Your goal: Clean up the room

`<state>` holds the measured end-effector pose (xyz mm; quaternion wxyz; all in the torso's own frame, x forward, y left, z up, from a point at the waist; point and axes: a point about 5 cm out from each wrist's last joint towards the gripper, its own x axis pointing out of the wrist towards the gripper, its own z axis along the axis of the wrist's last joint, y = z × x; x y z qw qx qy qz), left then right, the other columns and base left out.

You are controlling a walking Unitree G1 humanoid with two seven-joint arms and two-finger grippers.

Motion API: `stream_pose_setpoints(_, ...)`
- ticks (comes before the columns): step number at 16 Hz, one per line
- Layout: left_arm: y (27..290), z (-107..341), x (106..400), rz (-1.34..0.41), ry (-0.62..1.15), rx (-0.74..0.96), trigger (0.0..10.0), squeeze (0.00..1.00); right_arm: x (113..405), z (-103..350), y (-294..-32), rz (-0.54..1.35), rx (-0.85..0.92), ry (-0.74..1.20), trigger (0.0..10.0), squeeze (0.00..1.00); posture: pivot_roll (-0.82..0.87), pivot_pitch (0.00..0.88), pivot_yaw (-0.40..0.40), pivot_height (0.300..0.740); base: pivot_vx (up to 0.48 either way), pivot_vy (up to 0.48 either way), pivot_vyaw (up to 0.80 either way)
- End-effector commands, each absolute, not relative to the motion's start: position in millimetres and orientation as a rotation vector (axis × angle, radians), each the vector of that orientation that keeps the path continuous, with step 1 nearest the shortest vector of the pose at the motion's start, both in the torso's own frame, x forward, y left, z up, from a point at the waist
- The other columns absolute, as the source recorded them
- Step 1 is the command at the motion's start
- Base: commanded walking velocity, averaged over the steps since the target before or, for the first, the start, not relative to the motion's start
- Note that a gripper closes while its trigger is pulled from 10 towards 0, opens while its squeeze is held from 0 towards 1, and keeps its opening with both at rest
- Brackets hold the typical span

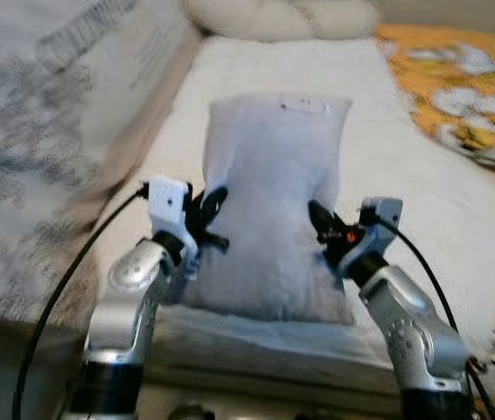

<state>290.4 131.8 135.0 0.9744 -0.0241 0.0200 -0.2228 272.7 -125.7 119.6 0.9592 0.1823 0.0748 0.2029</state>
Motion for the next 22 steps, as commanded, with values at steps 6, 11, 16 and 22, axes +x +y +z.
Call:
stream_pose_setpoints(6,138.9,144.0,283.9,-0.404,0.023,0.012,10.0,0.00,267.5,116.3,-113.7,0.470,0.300,0.203,10.0,0.00,0.03,0.000,0.035,0.740,0.000,0.000,0.80)
stream_pose_setpoints(11,140.3,139.5,287.2,-0.374,0.056,0.070,10.0,0.00,272.0,116.0,-123.6,0.357,0.296,0.187,10.0,0.00,0.03,0.000,0.045,0.740,0.000,0.000,0.57)
stream_pose_setpoints(16,136.5,140.9,293.2,-0.336,0.022,0.107,10.0,0.00,268.5,112.7,-132.9,0.227,0.305,0.182,10.0,0.00,0.01,0.000,0.044,0.740,0.000,0.000,-0.31)
stream_pose_setpoints(22,130.1,144.3,299.2,-0.355,-0.013,0.078,10.0,0.00,263.6,113.2,-141.2,0.152,0.327,0.167,10.0,0.00,0.00,0.000,0.052,0.740,0.000,0.041,-0.79)
